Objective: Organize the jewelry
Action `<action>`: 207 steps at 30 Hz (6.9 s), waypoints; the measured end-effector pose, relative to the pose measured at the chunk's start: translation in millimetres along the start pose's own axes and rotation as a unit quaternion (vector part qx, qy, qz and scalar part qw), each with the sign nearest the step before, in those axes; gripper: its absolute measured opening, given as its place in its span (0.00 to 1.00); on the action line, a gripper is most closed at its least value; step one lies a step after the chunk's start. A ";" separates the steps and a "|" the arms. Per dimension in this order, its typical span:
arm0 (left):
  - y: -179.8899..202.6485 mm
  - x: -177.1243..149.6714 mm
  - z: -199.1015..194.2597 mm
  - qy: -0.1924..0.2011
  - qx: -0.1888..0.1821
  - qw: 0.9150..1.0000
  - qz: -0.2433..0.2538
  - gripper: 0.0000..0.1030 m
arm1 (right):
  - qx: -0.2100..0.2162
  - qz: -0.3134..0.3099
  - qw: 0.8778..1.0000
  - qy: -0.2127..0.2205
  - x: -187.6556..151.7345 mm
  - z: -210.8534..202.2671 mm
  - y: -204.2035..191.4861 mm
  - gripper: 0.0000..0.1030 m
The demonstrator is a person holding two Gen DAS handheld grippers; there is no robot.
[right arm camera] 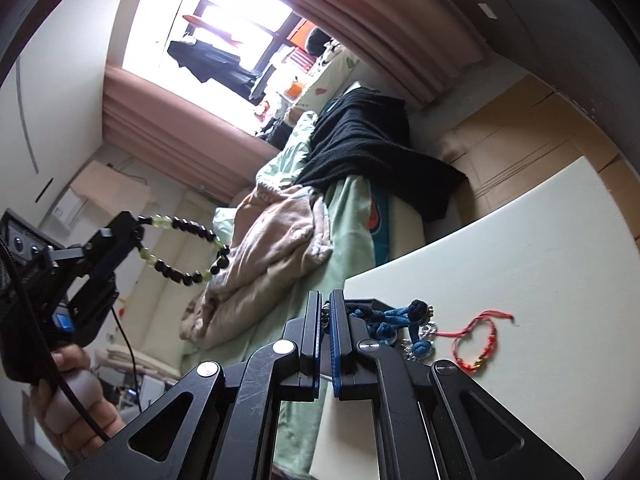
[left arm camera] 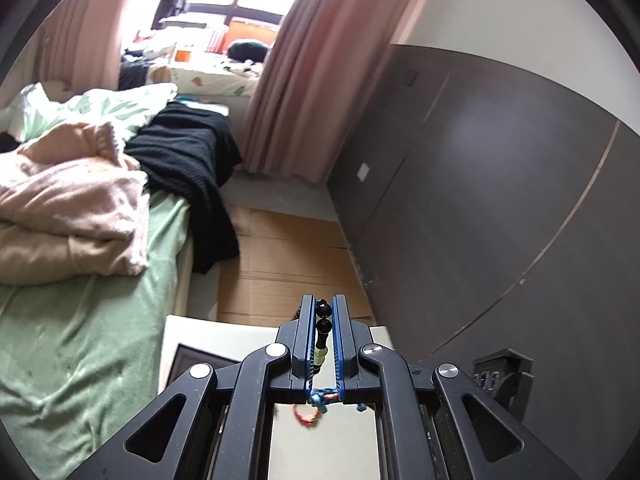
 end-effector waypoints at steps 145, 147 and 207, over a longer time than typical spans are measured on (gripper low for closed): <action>-18.7 -188.9 212.0 -0.337 0.085 0.929 0.128 0.27 | -0.197 0.103 0.975 -0.023 8.2 -21.1 126.1 0.73; -17.5 -188.7 211.3 -0.331 0.083 0.931 0.127 0.43 | -0.197 0.104 0.975 -0.022 8.6 -21.8 125.8 0.73; -32.4 -118.3 146.8 -0.233 0.058 0.967 0.082 0.14 | -0.291 0.026 0.949 -0.116 -29.3 58.2 131.5 0.33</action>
Point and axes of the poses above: each gripper's, at about its wrist camera, not at the fingertips, and z roughly the way its jaws point, y to its right, x to its top, the point moved 6 cm from there along z, roughly the way its jaws point, and after that the axes turned 9 degrees about z, right-handed, at the moved point
